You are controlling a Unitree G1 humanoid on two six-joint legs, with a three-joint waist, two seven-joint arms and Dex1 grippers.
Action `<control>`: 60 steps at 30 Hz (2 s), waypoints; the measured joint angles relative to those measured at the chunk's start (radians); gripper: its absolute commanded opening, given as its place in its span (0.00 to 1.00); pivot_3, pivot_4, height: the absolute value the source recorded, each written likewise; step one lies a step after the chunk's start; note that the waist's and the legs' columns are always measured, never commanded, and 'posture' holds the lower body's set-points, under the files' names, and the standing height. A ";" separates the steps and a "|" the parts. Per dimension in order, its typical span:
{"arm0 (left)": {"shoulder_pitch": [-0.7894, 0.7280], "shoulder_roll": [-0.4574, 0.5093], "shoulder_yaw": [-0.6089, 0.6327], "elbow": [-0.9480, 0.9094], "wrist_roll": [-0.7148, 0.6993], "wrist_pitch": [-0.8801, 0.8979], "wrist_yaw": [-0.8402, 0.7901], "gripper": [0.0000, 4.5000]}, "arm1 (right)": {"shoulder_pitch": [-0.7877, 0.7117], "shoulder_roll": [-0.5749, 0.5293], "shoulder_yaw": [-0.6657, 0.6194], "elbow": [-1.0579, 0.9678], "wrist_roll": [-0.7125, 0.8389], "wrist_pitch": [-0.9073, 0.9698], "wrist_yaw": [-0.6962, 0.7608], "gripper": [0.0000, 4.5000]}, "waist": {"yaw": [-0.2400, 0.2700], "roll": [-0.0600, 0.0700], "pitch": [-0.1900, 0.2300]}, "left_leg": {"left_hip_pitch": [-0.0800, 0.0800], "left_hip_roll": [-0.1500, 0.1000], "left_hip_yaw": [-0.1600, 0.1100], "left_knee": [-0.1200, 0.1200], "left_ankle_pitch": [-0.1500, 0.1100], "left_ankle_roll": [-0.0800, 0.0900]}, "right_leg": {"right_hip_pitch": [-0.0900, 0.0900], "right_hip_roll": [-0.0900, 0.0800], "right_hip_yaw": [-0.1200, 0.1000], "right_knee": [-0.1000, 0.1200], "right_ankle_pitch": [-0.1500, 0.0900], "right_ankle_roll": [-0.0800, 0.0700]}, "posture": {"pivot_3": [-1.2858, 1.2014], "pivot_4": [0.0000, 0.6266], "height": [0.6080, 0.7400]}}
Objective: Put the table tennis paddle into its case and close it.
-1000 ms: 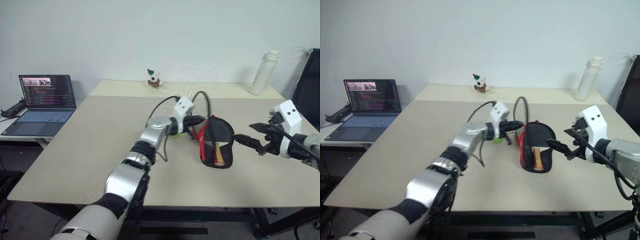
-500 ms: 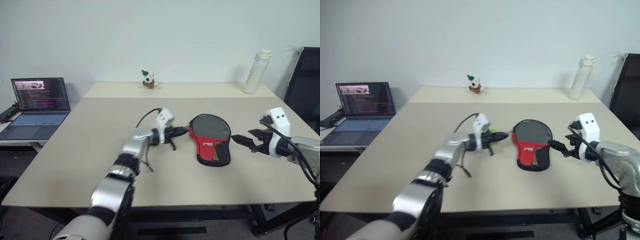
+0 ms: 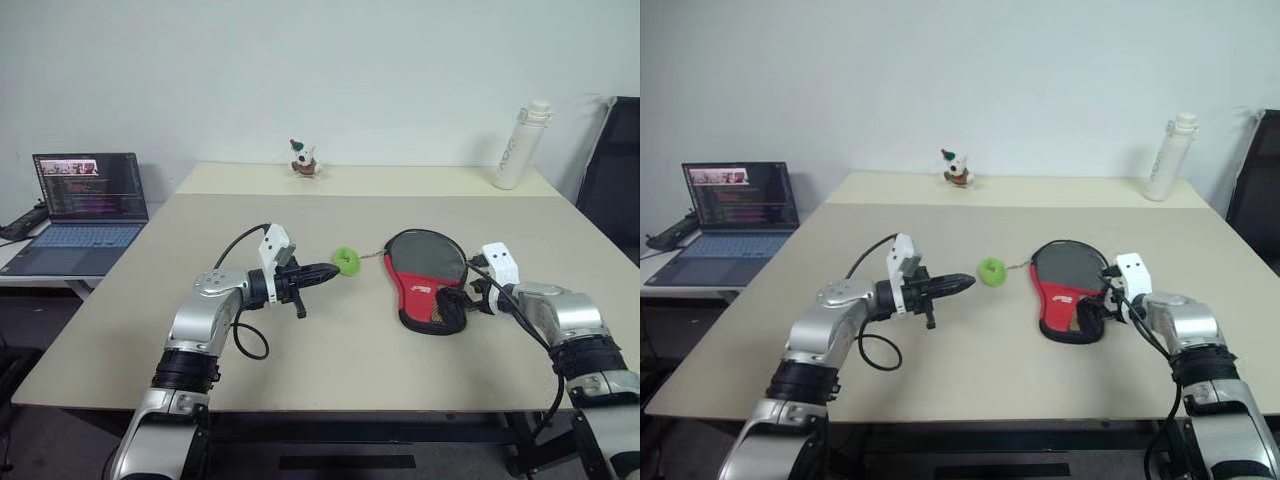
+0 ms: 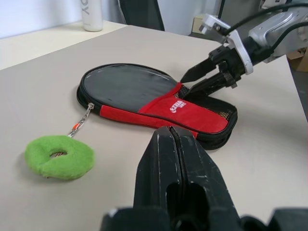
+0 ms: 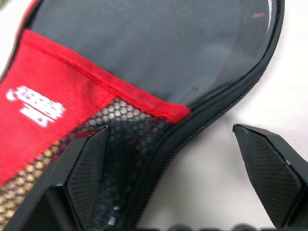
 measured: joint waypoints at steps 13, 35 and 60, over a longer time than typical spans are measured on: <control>0.001 0.018 -0.002 -0.031 -0.010 0.023 0.036 0.00 | -0.128 0.085 0.014 0.219 -0.105 -0.066 0.117 1.00 | -0.022 0.000 0.000 | 0.004 0.001 0.002 0.000 0.000 0.000 | 0.001 0.001 0.003 0.003 0.002 -0.004 | 0.52 0.24 1.00; 0.093 0.127 -0.002 -0.128 -0.063 0.102 -0.039 0.00 | -0.210 0.235 -0.012 0.341 -0.142 -0.048 0.198 0.00 | -0.060 -0.005 -0.003 | 0.027 0.021 0.017 -0.005 -0.003 -0.005 | 0.012 0.021 0.018 0.003 0.002 -0.005 | 0.52 0.24 1.00; 0.235 0.226 -0.056 -0.355 -0.184 0.196 -0.173 0.00 | 0.254 0.251 -0.073 -0.727 0.063 0.682 0.103 0.00 | -0.022 -0.005 -0.003 | 0.016 0.034 0.022 -0.015 -0.006 -0.008 | -0.007 0.034 0.021 0.002 -0.002 -0.017 | 0.52 0.24 1.00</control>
